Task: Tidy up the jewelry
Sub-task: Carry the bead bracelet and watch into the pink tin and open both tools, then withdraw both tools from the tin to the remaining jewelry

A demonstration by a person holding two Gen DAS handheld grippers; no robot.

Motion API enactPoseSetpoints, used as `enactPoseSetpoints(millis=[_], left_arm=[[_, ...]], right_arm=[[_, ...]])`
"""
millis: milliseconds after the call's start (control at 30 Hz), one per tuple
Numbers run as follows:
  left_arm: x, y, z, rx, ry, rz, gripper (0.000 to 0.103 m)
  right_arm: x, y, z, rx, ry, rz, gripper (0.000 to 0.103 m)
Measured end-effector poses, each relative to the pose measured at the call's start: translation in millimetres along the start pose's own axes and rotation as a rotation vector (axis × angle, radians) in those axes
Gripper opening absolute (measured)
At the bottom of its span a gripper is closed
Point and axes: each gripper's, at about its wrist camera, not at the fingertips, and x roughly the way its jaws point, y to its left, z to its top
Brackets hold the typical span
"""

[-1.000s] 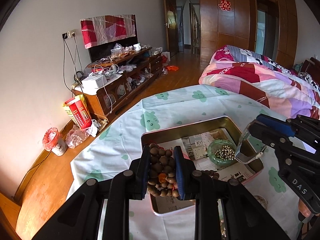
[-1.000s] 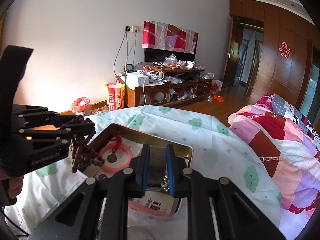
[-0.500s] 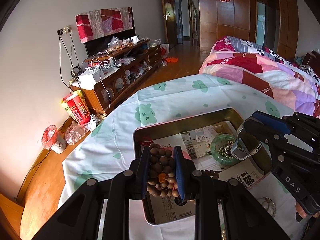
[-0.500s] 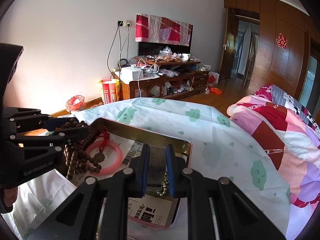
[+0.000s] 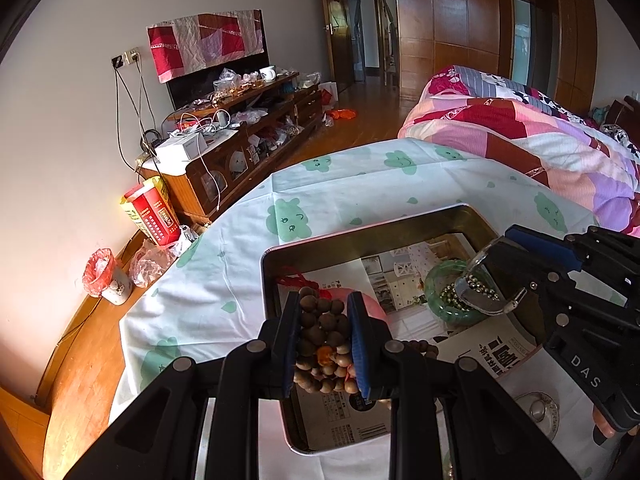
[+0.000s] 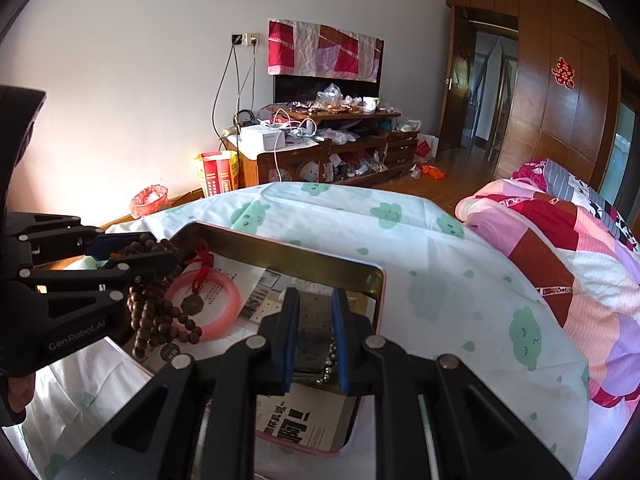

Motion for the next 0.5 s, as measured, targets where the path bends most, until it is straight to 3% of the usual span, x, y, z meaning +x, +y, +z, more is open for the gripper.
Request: enactPoseSetpoints(millis=[133, 200, 267, 333, 500], left_arm=[[2.2, 0.2, -2.6, -0.011, 0.003, -0.008, 0.027], [3.7, 0.1, -5.0, -0.02, 0.021, -0.001, 0.034], [1.2, 0.4, -7.1, -0.028, 0.021, 0.013, 0.054], [-7.4, -0.4, -9.6, -0.03, -0.004, 0.02, 0.06], [-28.4, 4.4, -24.8, -0.064, -0.007, 0.029, 0.062]], right_arm=[[2.9, 1.7, -2.0, -0.004, 0.015, 0.004, 0.019], [4.7, 2.3, -3.9, -0.004, 0.022, 0.0, 0.019], [6.3, 1.0, -6.3, 0.005, 0.033, 0.006, 0.02], [7.0, 0.2, -9.4, 0.007, 0.049, 0.005, 0.039], [-6.3, -1.1, -19.0, 0.018, 0.054, -0.002, 0.041]])
